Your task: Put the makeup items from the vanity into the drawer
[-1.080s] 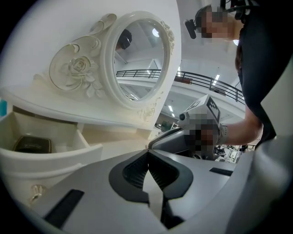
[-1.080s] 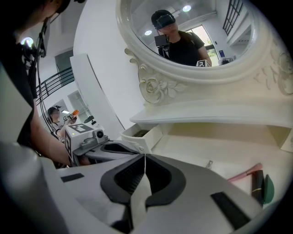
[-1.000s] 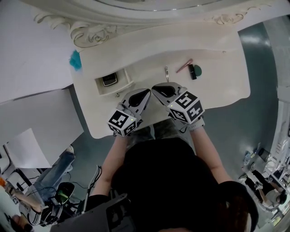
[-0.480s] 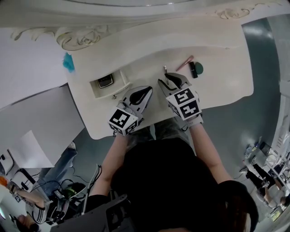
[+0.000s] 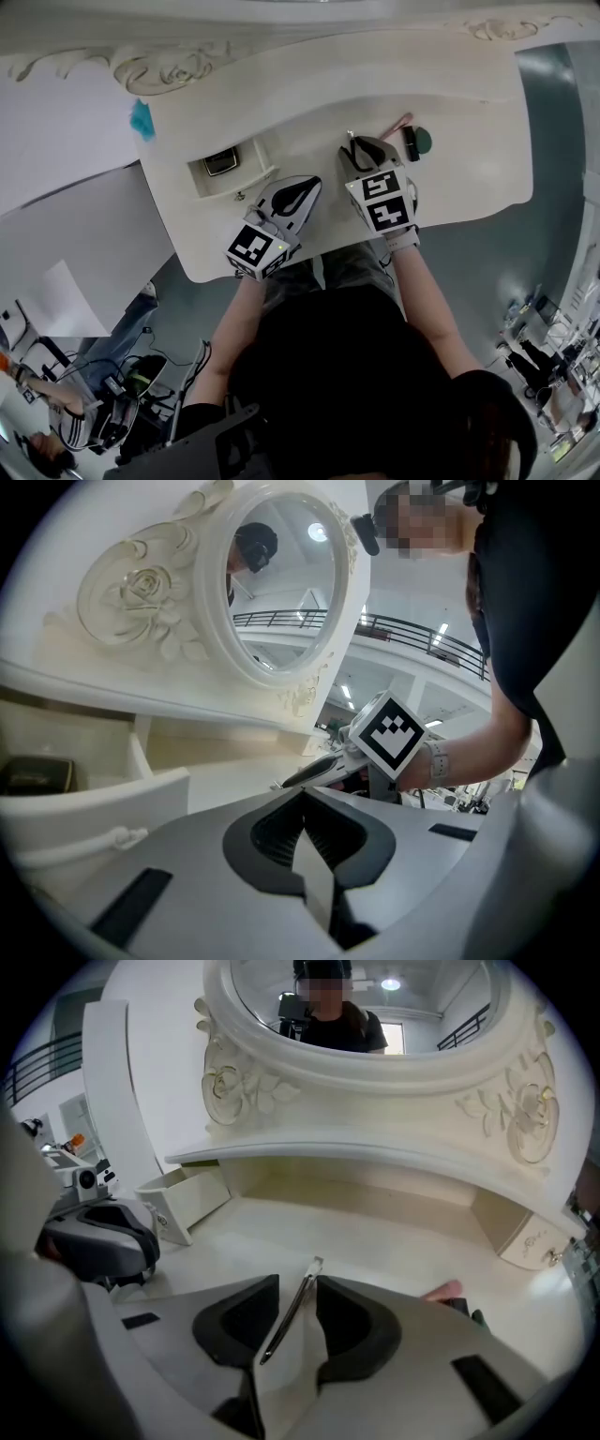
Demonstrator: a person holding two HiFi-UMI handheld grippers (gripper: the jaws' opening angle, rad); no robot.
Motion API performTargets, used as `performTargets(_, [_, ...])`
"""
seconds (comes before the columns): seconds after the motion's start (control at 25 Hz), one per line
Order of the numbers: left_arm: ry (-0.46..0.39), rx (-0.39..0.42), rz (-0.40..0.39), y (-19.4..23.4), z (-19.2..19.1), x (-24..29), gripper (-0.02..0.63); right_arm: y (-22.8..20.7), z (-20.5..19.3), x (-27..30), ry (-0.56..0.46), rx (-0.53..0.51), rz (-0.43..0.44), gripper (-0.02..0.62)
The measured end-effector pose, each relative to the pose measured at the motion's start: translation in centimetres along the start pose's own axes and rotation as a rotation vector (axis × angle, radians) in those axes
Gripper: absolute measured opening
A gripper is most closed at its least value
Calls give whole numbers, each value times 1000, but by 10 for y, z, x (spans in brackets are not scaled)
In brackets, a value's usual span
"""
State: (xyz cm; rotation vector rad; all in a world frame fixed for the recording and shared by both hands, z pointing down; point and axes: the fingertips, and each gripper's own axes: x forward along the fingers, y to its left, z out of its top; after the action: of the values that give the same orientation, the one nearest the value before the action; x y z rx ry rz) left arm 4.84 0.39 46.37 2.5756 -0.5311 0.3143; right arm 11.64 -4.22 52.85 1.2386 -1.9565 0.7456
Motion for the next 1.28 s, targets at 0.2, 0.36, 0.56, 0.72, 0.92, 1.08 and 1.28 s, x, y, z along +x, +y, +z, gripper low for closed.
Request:
performTargets(0.2, [-7, -13, 4, 1, -2, -1, 12, 0, 0, 1, 3, -44, -17, 49])
performTargets(0.36, [-10, -13, 4, 0, -2, -3, 12, 2, 0, -1, 0, -43, -3, 44])
performTargets(0.56, [-20, -17, 15, 1, -1, -5, 12, 13, 12, -11, -36, -49, 31, 44])
performTargets(0.72, [-37, -17, 25, -1, 4, -7, 12, 28, 29, -19, -75, -74, 83, 44])
performTargets(0.92, [-66, -17, 44, -1, 11, -18, 12, 57, 56, -28, -130, -134, 151, 44])
performTargets(1.08, [-95, -18, 71, 2, 17, -30, 12, 82, 76, -32, -165, -185, 209, 44])
performTargets(1.28, [-132, -25, 121, 11, 19, -53, 12, 120, 93, -29, -182, -261, 280, 44])
